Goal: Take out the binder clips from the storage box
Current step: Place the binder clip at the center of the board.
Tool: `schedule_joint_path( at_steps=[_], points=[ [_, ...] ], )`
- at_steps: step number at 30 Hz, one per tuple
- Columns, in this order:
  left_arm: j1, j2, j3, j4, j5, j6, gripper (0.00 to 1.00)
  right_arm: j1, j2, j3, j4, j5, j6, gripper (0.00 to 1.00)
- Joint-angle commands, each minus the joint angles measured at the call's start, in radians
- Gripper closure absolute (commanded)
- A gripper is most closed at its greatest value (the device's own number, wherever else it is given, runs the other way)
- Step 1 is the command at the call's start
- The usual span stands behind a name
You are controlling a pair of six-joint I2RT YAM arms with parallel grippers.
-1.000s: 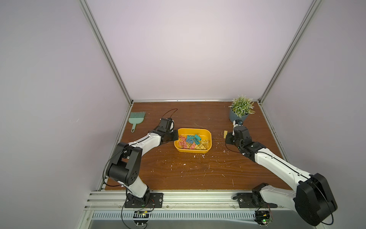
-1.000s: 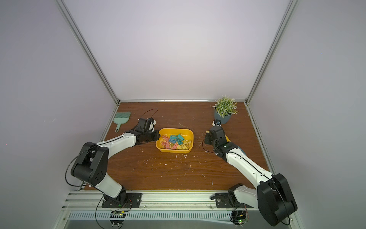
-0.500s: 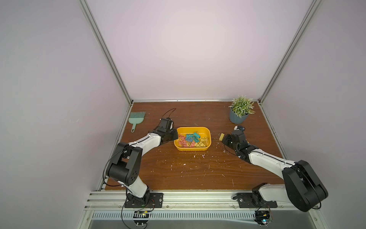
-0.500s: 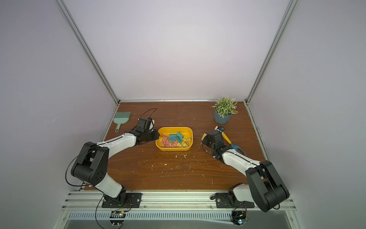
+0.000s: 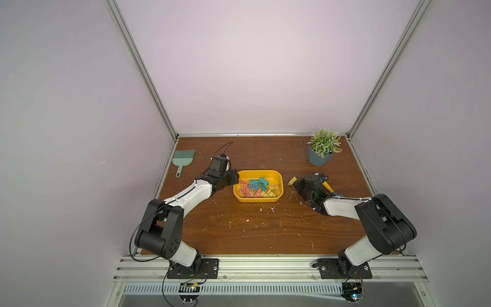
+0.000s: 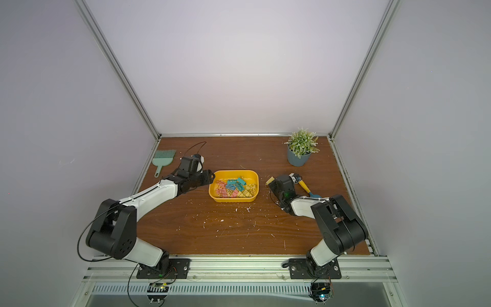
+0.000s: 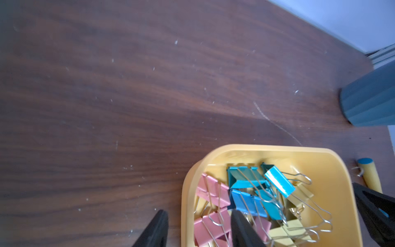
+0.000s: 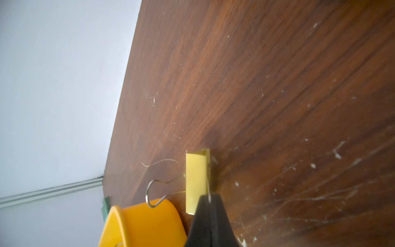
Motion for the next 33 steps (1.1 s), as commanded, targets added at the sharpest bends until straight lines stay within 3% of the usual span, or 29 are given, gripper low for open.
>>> schedule_joint_path(
  at_steps=[1, 7, 8, 15, 21, 26, 29, 33],
  points=[
    [-0.005, -0.097, -0.061, 0.058, -0.076, 0.019, 0.36, 0.022, 0.012, -0.022, 0.062, 0.055, 0.084, 1.0],
    [-0.003, -0.246, -0.168, 0.147, -0.161, 0.018, 0.02, 0.078, -0.024, -0.048, -0.005, 0.107, 0.104, 0.91],
    [-0.002, -0.266, -0.186, 0.164, -0.164, 0.023, 0.0, 0.087, -0.035, -0.05, -0.019, 0.108, 0.098, 0.89],
    [-0.001, -0.333, -0.234, 0.219, -0.155, 0.033, 0.0, 0.117, -0.095, -0.076, -0.048, 0.017, 0.041, 0.75],
    [0.002, -0.344, -0.235, 0.242, -0.139, 0.032, 0.0, 0.145, -0.155, -0.083, -0.088, -0.071, -0.08, 0.71],
    [0.007, -0.37, -0.26, 0.296, -0.115, 0.037, 0.0, 0.144, -0.284, -0.147, -0.195, -0.013, -0.127, 0.7],
    [0.008, -0.395, -0.305, 0.363, -0.103, 0.018, 0.0, 0.135, -0.381, -0.138, -0.261, 0.082, -0.273, 0.67],
    [0.008, -0.425, -0.361, 0.44, -0.094, 0.005, 0.0, 0.08, -0.379, -0.007, -0.424, 0.06, -0.469, 0.66]
  ],
)
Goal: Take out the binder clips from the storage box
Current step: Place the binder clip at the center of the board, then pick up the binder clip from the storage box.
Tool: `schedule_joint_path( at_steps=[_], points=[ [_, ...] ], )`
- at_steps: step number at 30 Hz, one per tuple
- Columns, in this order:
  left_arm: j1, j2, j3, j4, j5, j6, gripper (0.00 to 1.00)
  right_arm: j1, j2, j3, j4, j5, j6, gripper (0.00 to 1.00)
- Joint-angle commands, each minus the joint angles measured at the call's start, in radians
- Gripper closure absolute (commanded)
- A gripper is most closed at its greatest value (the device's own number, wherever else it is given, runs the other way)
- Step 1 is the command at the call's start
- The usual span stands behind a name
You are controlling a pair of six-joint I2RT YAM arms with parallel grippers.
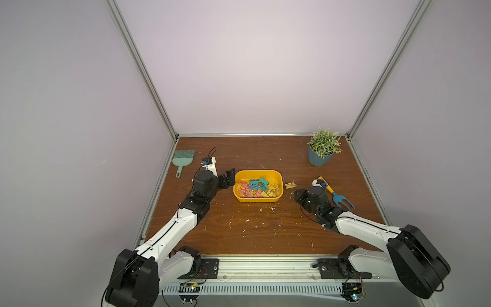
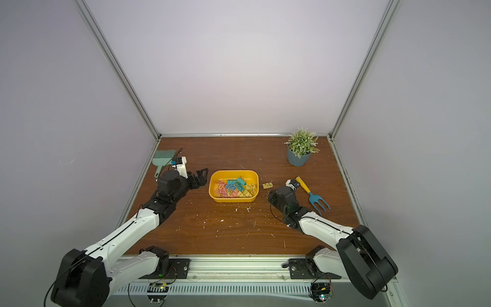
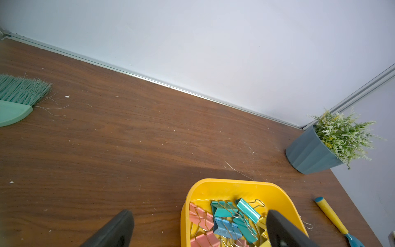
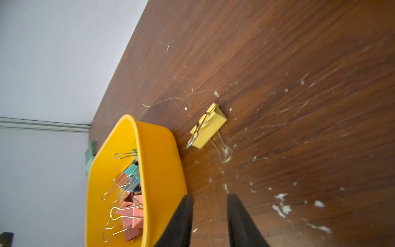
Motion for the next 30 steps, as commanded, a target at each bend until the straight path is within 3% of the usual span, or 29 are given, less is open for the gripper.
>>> schedule_joint_path(
  at_steps=[1, 14, 18, 25, 30],
  points=[
    [0.008, -0.026, -0.034, 0.096, 0.004, -0.022, 0.0, -0.027, 0.014, 0.124, -0.135, 0.021, -0.235, 0.66],
    [0.01, -0.071, -0.056, 0.071, -0.047, 0.028, 0.0, -0.033, 0.245, 0.411, -0.227, -0.286, -0.477, 0.65],
    [0.011, -0.054, -0.042, 0.021, -0.1, 0.003, 0.0, -0.014, 0.317, 0.516, -0.328, -0.29, -0.566, 0.65],
    [0.011, -0.012, -0.043, 0.047, -0.089, -0.069, 0.0, 0.055, 0.466, 0.715, -0.401, -0.303, -0.658, 0.66],
    [0.012, 0.02, -0.022, 0.028, 0.003, -0.056, 0.0, 0.1, 0.598, 0.892, -0.514, -0.224, -0.76, 0.66]
  ],
)
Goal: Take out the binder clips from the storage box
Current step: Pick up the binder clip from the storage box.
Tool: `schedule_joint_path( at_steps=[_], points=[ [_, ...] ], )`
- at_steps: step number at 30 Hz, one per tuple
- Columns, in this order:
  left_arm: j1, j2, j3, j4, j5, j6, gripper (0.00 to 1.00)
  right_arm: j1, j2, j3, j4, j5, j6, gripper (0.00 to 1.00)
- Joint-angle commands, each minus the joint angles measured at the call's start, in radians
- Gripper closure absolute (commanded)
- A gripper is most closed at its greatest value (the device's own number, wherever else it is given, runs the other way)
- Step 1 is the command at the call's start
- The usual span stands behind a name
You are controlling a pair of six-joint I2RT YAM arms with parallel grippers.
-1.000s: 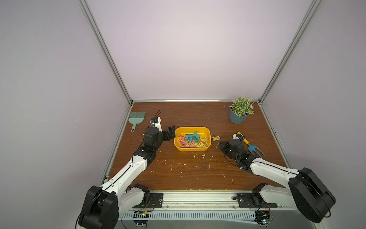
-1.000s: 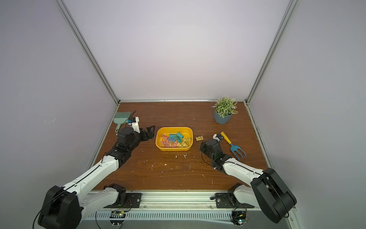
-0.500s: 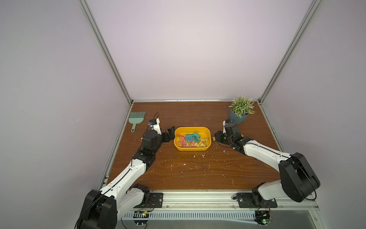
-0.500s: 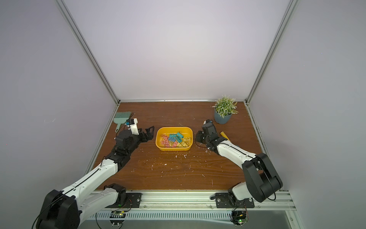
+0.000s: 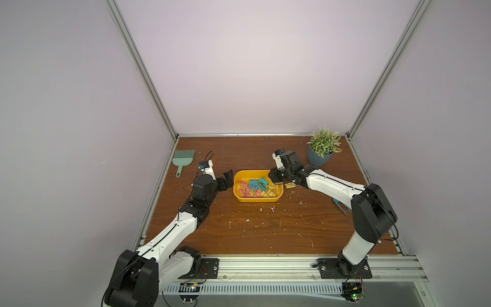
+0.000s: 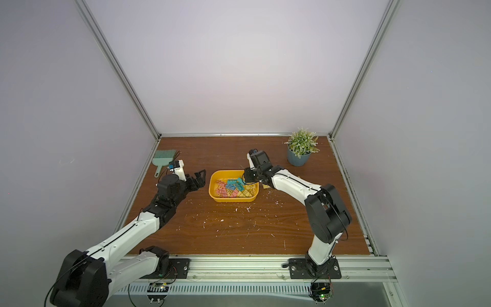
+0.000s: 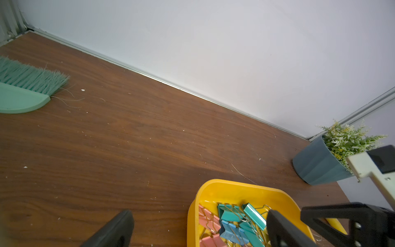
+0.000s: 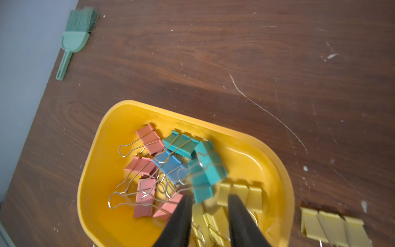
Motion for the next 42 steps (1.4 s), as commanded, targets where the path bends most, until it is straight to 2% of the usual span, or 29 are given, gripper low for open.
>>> schedule_joint_path(
  at_steps=[1, 3, 6, 13, 18, 27, 32, 38, 42],
  points=[
    [0.012, 0.021, 0.027, -0.017, 0.082, 0.004, 0.0, 0.026, 0.061, 0.11, -0.116, 0.064, -0.111, 0.66],
    [0.014, 0.03, 0.016, 0.009, 0.151, 0.022, 0.0, 0.04, 0.106, 0.173, -0.172, 0.101, -0.148, 0.66],
    [0.014, 0.052, 0.012, 0.029, 0.18, -0.011, 0.0, 0.057, 0.17, 0.264, -0.258, 0.167, -0.188, 0.67],
    [0.013, 0.131, 0.068, 0.008, 0.317, 0.002, 0.0, 0.068, 0.223, 0.337, -0.301, 0.17, -0.236, 0.67],
    [0.01, 0.198, 0.112, 0.0, 0.446, 0.011, 0.0, 0.069, 0.25, 0.374, -0.321, 0.182, -0.244, 0.71],
    [-0.01, 0.241, 0.133, -0.001, 0.491, 0.005, 0.0, 0.069, 0.275, 0.398, -0.339, 0.194, -0.268, 0.77],
    [-0.01, 0.243, 0.137, -0.003, 0.493, 0.003, 0.0, 0.07, 0.291, 0.409, -0.343, 0.183, -0.289, 0.83],
    [-0.01, 0.244, 0.137, -0.009, 0.496, 0.006, 0.0, 0.069, 0.296, 0.412, -0.344, 0.197, -0.302, 0.85],
    [-0.01, 0.244, 0.137, -0.01, 0.495, 0.006, 0.0, 0.071, 0.289, 0.413, -0.358, 0.209, -0.308, 0.92]
  ],
)
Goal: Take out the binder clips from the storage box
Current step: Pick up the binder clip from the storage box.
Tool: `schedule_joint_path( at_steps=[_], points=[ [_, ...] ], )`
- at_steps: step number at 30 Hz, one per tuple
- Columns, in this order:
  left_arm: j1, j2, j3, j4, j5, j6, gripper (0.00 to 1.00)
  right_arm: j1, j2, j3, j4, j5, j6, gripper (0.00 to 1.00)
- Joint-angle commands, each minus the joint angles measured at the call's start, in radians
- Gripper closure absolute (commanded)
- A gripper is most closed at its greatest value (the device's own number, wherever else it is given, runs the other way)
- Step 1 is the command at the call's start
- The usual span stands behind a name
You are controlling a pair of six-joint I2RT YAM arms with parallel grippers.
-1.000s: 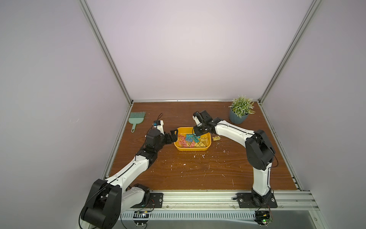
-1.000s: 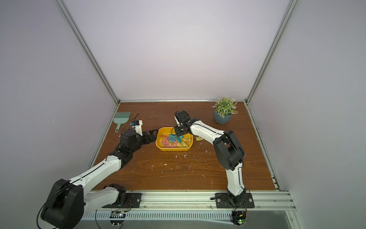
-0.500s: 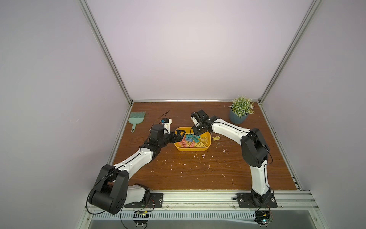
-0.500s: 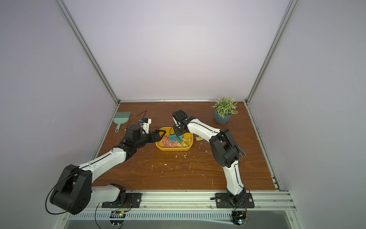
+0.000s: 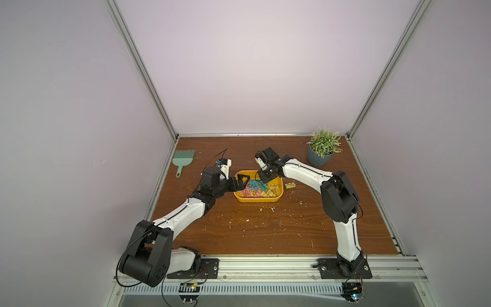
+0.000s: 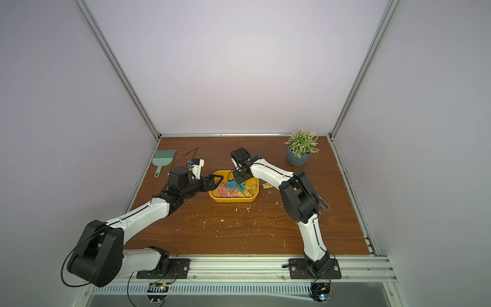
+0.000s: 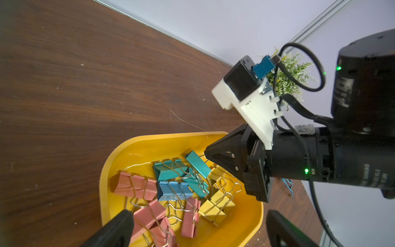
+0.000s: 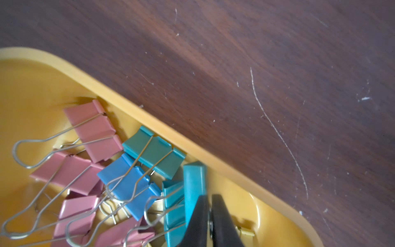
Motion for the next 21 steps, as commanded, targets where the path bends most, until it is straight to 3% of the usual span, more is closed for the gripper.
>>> schedule_joint_path(
  at_steps=[1, 12, 21],
  points=[
    [-0.008, 0.005, 0.022, -0.006, 0.013, 0.003, 0.0, 0.006, -0.018, 0.033, -0.025, 0.035, -0.024, 0.93],
    [-0.011, -0.007, 0.034, 0.001, 0.016, -0.007, 0.0, 0.008, -0.168, -0.066, 0.053, 0.062, -0.032, 1.0],
    [-0.098, -0.019, 0.08, -0.034, -0.091, 0.034, 0.0, 0.004, -0.359, -0.235, 0.171, 0.071, 0.057, 1.0]
  ],
)
